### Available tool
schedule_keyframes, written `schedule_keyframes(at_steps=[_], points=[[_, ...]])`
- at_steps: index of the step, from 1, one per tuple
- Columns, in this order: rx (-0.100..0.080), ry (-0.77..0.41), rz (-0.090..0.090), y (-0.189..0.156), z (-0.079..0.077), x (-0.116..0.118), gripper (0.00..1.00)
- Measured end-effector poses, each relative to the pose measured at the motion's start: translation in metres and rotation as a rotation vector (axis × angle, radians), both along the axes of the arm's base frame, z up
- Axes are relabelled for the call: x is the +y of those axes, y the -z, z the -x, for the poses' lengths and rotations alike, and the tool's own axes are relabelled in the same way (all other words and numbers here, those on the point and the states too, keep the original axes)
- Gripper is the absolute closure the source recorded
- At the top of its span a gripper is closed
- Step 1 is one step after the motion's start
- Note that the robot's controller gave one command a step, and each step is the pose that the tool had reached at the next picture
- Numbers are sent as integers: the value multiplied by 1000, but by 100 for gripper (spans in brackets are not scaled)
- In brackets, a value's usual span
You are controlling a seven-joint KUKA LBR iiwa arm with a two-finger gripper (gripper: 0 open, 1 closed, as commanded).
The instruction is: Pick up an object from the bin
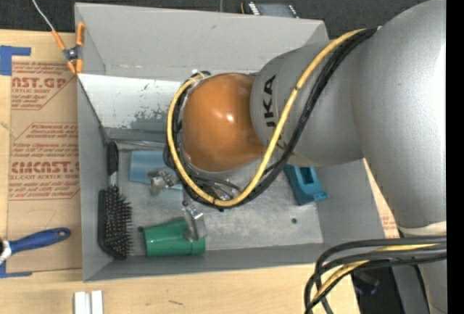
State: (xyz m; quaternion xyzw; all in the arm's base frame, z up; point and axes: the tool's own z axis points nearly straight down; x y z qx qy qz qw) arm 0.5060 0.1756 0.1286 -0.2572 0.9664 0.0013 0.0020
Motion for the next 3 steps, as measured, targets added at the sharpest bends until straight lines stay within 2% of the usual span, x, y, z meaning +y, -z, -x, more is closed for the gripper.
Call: schedule_keyframes(at_steps=[1,2,3], points=[[-6,46,1,-52,-6,-75,0],[-8,-285,1,60,15,-31,0],[-9,-374,0,59,5,-33,0]])
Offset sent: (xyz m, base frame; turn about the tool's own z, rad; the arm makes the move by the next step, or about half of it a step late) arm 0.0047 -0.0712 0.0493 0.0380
